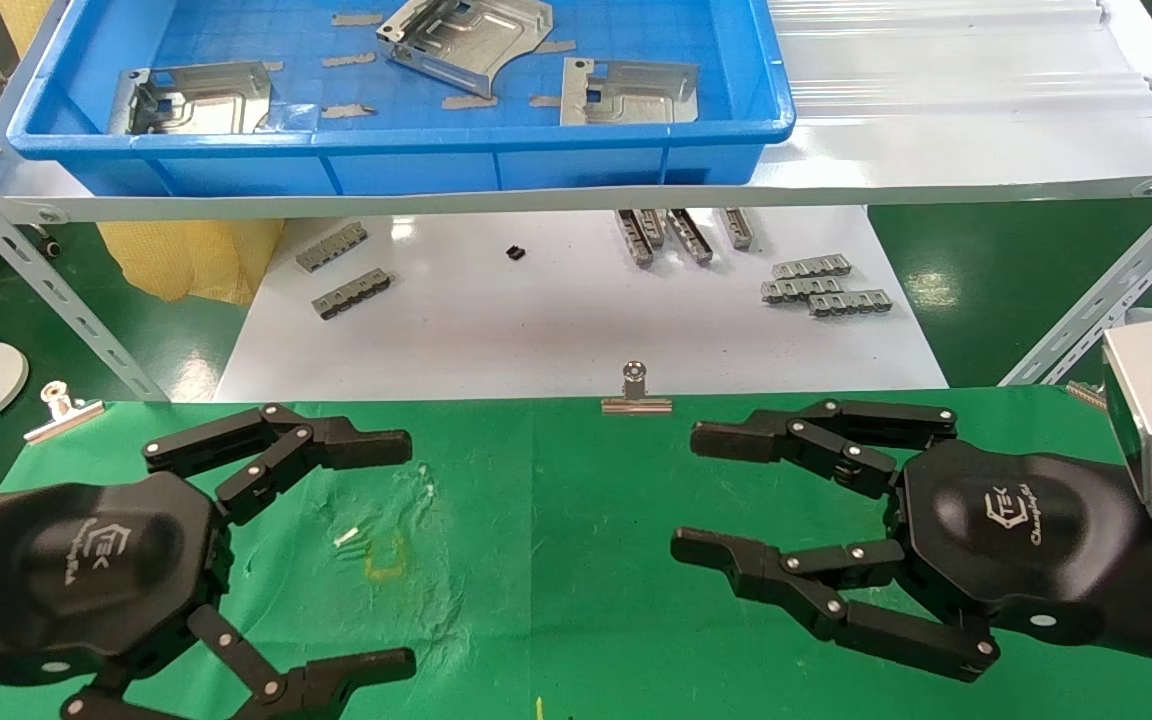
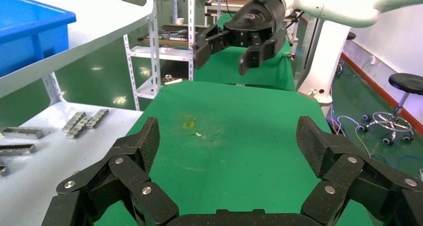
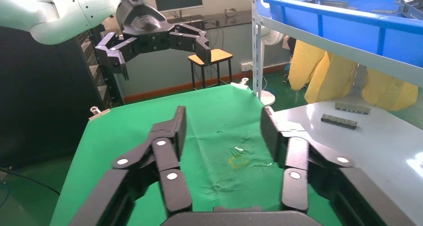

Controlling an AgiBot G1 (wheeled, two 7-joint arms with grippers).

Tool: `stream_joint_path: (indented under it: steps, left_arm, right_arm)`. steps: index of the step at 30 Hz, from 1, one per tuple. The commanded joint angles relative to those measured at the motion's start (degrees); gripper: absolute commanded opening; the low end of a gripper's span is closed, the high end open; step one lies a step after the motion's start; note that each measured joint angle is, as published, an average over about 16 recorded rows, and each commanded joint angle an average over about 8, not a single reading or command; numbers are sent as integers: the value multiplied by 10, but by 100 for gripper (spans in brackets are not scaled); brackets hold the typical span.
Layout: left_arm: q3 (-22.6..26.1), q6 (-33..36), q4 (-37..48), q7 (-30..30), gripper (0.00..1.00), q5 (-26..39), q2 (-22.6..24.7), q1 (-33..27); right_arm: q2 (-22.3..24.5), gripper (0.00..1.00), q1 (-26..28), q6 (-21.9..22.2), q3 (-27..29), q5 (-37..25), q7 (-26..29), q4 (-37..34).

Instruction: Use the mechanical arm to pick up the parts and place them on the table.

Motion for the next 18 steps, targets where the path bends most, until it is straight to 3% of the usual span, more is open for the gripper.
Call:
stream_joint_path:
  steps: [1,5,9,14,18]
  left_arm:
    - [0,1,-1,2,100,-1,-1,5]
    - [2,-9,5,-11,100,16,6,-47]
    - [21,-25,52,-22,100,72,41,-155]
    - [68,-61,204,-9,100,183,129,-314]
    - [100,-145,360,16,100,267,212,-412]
  right_arm:
    - [0,0,0,0,0,0,0,0]
    - [0,0,0,0,0,0,0,0]
    - [0,0,0,0,0,0,0,0]
    - [0,0,0,0,0,0,0,0]
    - [0,0,0,0,0,0,0,0]
